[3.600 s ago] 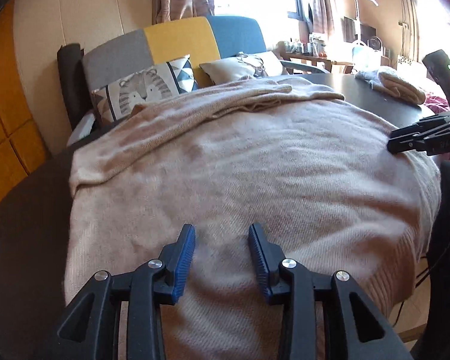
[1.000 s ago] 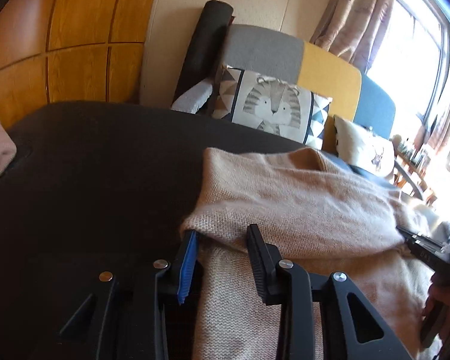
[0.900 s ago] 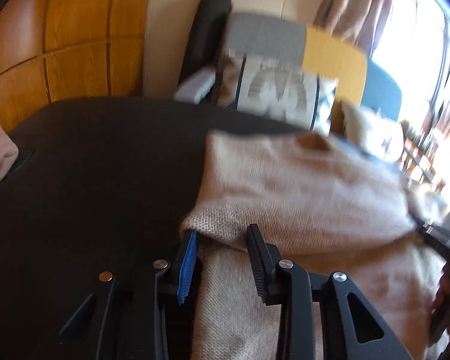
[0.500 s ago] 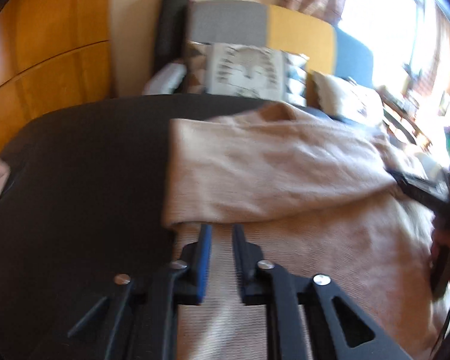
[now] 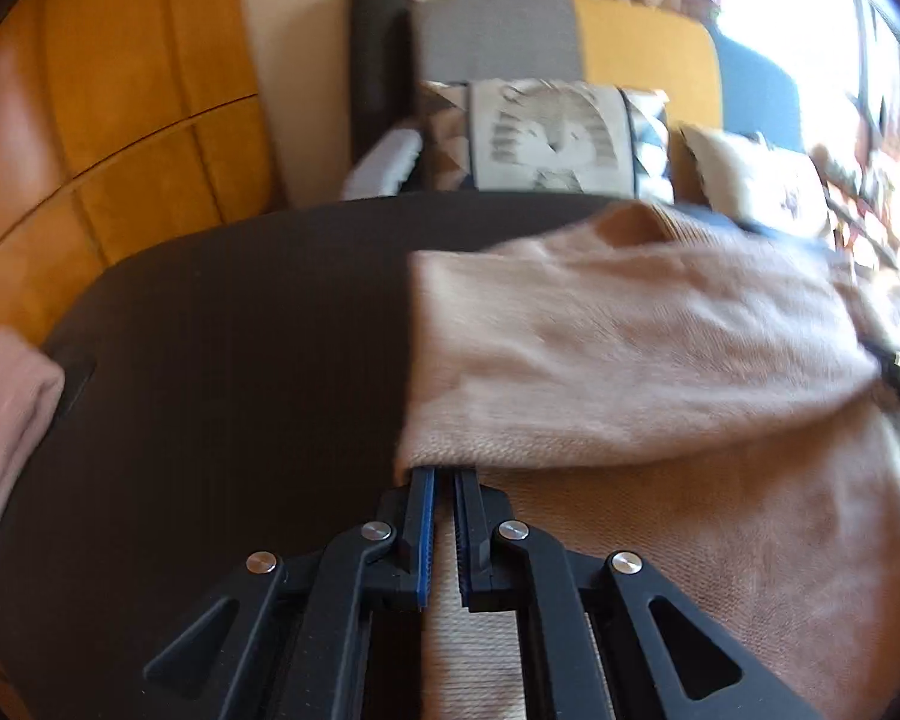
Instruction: Fold clothes
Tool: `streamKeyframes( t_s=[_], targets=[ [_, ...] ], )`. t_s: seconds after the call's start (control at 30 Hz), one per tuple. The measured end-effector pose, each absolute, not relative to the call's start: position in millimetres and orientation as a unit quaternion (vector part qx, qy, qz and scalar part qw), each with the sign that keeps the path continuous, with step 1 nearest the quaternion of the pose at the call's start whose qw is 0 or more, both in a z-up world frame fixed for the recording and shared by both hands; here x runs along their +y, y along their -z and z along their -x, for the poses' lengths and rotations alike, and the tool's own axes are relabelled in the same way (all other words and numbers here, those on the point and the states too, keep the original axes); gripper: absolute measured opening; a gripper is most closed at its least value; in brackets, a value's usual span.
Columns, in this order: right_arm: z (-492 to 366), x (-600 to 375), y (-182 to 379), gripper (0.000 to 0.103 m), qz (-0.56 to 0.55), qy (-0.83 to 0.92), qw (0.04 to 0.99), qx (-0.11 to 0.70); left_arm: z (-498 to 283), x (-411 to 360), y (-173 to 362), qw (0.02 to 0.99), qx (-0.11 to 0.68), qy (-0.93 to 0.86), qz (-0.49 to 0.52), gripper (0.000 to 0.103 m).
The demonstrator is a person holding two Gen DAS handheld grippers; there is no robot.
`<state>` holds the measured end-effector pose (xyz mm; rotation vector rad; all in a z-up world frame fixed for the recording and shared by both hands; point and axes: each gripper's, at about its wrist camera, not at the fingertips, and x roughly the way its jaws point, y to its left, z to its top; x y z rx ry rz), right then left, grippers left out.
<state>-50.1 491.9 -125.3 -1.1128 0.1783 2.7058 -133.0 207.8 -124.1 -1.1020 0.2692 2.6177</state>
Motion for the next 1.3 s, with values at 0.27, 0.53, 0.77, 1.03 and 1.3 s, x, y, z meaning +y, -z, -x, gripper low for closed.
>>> streamKeyframes(
  t_s=[0.27, 0.53, 0.77, 1.03, 1.3],
  targets=[
    [50, 493, 125, 0.011, 0.377, -0.918, 0.104, 0.061, 132, 172, 134, 0.128, -0.002, -0.886, 0.445, 0.006],
    [50, 493, 126, 0.011, 0.377, -0.918, 0.107, 0.058, 135, 197, 102, 0.214, -0.048, -0.896, 0.386, 0.006],
    [50, 496, 127, 0.011, 0.374, -0.919, 0.100, 0.074, 162, 237, 123, 0.171, 0.057, -0.897, 0.405, 0.006],
    [51, 494, 127, 0.011, 0.375, -0.919, 0.103, 0.069, 168, 177, 132, 0.111, -0.032, -0.895, 0.431, 0.020],
    [51, 492, 128, 0.011, 0.374, -0.919, 0.106, 0.063, 163, 202, 102, 0.147, -0.046, -0.915, 0.372, 0.017]
  ],
)
